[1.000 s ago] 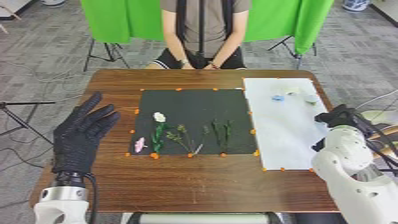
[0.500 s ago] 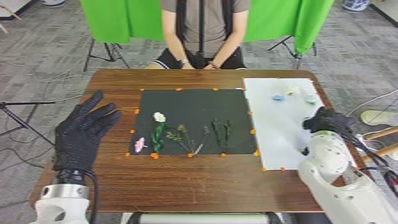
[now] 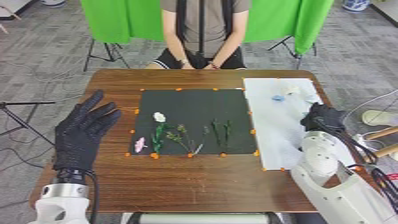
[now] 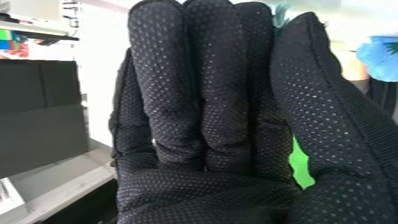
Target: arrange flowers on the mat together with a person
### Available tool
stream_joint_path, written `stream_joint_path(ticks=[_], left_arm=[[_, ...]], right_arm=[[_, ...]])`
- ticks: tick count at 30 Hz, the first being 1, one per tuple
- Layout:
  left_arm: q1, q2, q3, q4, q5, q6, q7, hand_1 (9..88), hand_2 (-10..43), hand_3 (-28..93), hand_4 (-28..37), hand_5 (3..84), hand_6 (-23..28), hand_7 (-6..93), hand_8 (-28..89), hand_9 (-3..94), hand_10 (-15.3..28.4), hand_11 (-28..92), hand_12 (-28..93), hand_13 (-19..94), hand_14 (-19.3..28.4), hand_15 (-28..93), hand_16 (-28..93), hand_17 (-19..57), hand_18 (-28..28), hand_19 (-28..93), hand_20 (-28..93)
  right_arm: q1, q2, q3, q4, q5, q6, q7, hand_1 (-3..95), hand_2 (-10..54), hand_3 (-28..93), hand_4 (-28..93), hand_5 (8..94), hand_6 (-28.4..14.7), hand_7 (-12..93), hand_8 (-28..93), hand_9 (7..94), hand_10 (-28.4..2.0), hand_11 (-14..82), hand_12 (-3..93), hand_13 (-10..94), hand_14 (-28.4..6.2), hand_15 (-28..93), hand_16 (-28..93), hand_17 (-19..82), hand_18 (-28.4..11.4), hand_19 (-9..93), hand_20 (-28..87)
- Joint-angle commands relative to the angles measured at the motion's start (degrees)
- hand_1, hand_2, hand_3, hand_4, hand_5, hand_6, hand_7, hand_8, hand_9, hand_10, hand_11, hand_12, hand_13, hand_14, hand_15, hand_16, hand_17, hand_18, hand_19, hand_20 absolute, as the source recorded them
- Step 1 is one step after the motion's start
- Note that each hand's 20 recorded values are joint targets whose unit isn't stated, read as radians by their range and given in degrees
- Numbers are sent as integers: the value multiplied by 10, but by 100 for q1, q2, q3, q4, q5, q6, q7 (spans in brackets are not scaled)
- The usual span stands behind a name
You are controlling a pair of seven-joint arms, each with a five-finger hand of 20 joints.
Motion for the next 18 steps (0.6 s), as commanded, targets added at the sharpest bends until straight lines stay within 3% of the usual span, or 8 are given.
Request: stream_joint_path(ticks=[1,6,11,14,15,16,17,18], left_arm=[[123,-12,-30,-17,-6,-44,-24,234,122,757,-283,388,113,109,-91,390,235,294,97,296,284,554,-131,-41,264,733,-171],[197,29,-122,-138,28,-108,59,233,122,759,-282,387,112,108,-91,389,235,294,98,296,284,554,-131,-40,264,734,-172],[140,221,-165,-227,87,-218,289,232,119,756,-282,379,105,105,-92,387,235,289,96,296,284,553,-132,-40,265,734,-174],[30,311,-116,-197,68,-175,485,228,116,754,-283,372,99,103,-92,384,231,281,94,297,284,551,-131,-40,265,734,-174],[8,339,-78,-176,64,-95,566,225,115,754,-283,367,95,103,-91,383,229,279,95,297,284,551,-131,-41,265,735,-174],[-38,310,-65,-135,101,-87,581,220,113,752,-283,354,86,100,-92,375,224,277,95,290,284,544,-131,-45,265,727,-176],[-61,379,-33,-136,25,-30,663,214,110,751,-283,339,74,100,-95,360,220,263,100,271,279,530,-123,-58,262,707,-161],[-84,406,-33,-132,-5,-84,733,207,105,752,-283,325,64,99,-98,346,214,248,106,254,274,515,-112,-69,259,686,-135]], right_arm=[[-363,-15,200,-250,-351,575,-10,509,-95,668,-283,897,39,130,-13,931,-88,220,166,804,-72,491,141,243,-181,768,72],[-439,-321,253,-940,-203,738,-691,505,-95,680,-283,899,37,131,-10,933,-91,215,169,803,-71,495,145,240,-176,776,63],[-282,-768,-62,-1528,118,285,-1633,502,-95,686,-283,900,36,131,-8,930,-89,213,173,794,-69,502,148,228,-170,776,58],[-66,-1080,-361,-1641,271,-84,-2073,501,-95,687,-283,900,36,131,-6,931,-89,212,175,790,-69,504,149,224,-169,775,56],[8,-1199,-461,-1621,319,-205,-2233,501,-95,688,-283,899,36,131,-6,931,-89,212,175,788,-70,505,149,223,-169,775,56],[100,-1321,-562,-1600,348,-390,-2354,501,-95,688,-283,899,36,130,-6,931,-90,212,175,787,-70,506,149,222,-168,774,55],[165,-1429,-637,-1590,344,-567,-2478,500,-95,689,-283,899,36,130,-6,932,-91,212,175,786,-70,507,149,221,-168,773,55],[223,-1511,-739,-1568,279,-645,-2559,501,-95,688,-283,900,36,130,-6,931,-91,212,174,784,-70,507,148,220,-167,772,55]])
